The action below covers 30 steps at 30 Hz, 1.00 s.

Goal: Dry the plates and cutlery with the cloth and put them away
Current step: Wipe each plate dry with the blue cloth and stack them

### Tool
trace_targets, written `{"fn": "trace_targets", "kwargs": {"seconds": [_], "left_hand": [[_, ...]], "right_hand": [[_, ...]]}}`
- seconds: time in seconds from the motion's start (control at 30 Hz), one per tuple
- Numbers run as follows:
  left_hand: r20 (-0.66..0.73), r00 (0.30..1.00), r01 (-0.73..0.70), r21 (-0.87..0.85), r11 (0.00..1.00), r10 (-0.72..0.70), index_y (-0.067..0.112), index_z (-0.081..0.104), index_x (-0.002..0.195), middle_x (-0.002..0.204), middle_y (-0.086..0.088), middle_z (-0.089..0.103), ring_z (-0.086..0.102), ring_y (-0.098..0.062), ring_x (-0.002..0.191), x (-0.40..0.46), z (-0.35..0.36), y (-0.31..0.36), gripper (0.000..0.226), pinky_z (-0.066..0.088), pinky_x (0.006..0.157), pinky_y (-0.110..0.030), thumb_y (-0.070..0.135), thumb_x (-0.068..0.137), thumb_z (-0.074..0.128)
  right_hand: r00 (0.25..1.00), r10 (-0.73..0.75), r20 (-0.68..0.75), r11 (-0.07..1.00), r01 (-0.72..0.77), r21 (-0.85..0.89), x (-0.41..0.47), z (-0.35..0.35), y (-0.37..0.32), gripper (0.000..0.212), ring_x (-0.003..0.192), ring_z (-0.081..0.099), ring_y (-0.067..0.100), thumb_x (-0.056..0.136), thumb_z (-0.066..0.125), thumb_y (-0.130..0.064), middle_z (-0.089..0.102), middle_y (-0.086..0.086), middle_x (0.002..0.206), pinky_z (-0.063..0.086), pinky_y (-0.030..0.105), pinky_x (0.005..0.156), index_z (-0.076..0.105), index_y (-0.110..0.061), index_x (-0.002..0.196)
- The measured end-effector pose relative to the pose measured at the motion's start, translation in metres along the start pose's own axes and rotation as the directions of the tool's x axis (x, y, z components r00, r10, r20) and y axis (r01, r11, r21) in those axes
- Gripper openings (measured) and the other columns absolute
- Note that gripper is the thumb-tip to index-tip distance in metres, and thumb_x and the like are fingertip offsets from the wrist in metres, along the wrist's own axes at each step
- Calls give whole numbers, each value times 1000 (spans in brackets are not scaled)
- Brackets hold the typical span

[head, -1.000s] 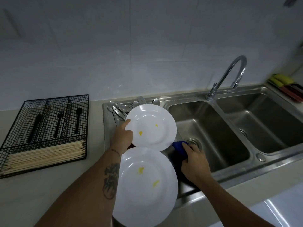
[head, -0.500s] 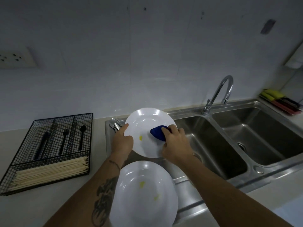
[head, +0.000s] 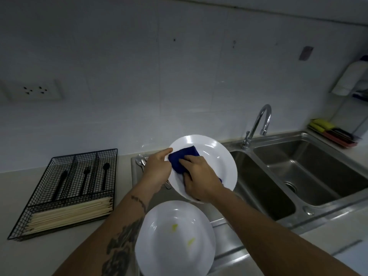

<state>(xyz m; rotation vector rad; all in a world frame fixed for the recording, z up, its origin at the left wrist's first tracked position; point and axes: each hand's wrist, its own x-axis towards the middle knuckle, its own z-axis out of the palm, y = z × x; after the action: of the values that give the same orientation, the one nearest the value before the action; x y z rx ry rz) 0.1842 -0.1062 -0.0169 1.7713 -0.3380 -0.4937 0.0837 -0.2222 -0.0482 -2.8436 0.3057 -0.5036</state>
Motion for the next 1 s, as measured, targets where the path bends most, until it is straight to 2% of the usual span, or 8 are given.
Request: {"fn": "trace_targets", "kwargs": {"seconds": [0.1, 0.27, 0.47, 0.53, 0.67, 0.77, 0.87, 1.0], "left_hand": [[-27, 1000, -2, -87, 996, 0, 25, 58, 136, 135, -3, 57, 65, -19, 87, -5, -4, 6, 67, 59, 85, -43, -13, 85, 36], [-61, 998, -13, -148, 989, 4, 24, 58, 136, 131, -4, 60, 64, -21, 93, -13, -12, 11, 64, 59, 71, -32, -13, 87, 37], [-11, 995, -99, -66, 993, 98, 24, 53, 140, 142, -3, 52, 62, -17, 98, -34, -4, 22, 63, 52, 65, -19, -11, 90, 38], [-6, 991, -133, -39, 990, 133, 25, 54, 140, 143, -6, 51, 61, -25, 109, -36, -4, 26, 61, 52, 71, -21, -10, 91, 39], [7, 992, -127, -78, 989, 128, 27, 57, 135, 125, -9, 64, 66, -27, 91, -36, -11, 30, 65, 52, 56, -25, -14, 88, 39], [-40, 991, -134, -145, 980, 129, 29, 59, 133, 119, -6, 66, 66, -21, 85, -39, -19, 30, 68, 56, 61, -30, -15, 85, 38], [-118, 987, -134, -191, 972, 112, 31, 60, 131, 115, 1, 68, 67, -20, 86, -41, -26, 26, 68, 60, 69, -36, -14, 84, 39], [-149, 983, -135, -193, 972, 107, 32, 61, 131, 120, 4, 68, 68, -16, 88, -44, -26, 18, 68, 55, 59, -24, -14, 84, 41]], "right_hand": [[996, 78, -46, 986, -84, -148, -3, -21, 11, 50, 130, 38, 27, 88, 46, -31, 44, 2, 144, 29, 45, 109, 46, -24, 138], [965, 259, 34, 940, -244, -237, -27, -43, 4, 64, 136, 28, 26, 82, 51, -35, 34, 0, 150, 25, 46, 111, 34, -26, 143], [990, 111, 90, 993, -109, -35, -47, -35, -32, 56, 136, 27, 25, 90, 37, -29, 29, 0, 154, 28, 42, 111, 34, -22, 145], [991, 98, 93, 995, -98, -3, -38, -37, -29, 59, 141, 19, 26, 89, 32, -31, 23, -1, 157, 24, 44, 112, 31, -23, 148], [996, 64, 54, 988, -56, -143, -23, -50, -10, 63, 145, 5, 28, 89, 30, -38, 9, -4, 161, 14, 50, 114, 19, -33, 151], [988, 137, -74, 943, -153, -296, -19, -63, 0, 62, 137, 17, 32, 88, 36, -41, 11, -1, 159, 22, 51, 109, 19, -40, 147], [958, 219, -183, 882, -275, -383, -23, -71, 2, 67, 120, 35, 33, 77, 49, -37, 24, 6, 151, 34, 46, 99, 32, -32, 141], [940, 302, -156, 902, -335, -273, -43, -61, -17, 61, 112, 39, 29, 74, 55, -33, 32, 7, 137, 43, 40, 94, 40, -26, 133]]}}
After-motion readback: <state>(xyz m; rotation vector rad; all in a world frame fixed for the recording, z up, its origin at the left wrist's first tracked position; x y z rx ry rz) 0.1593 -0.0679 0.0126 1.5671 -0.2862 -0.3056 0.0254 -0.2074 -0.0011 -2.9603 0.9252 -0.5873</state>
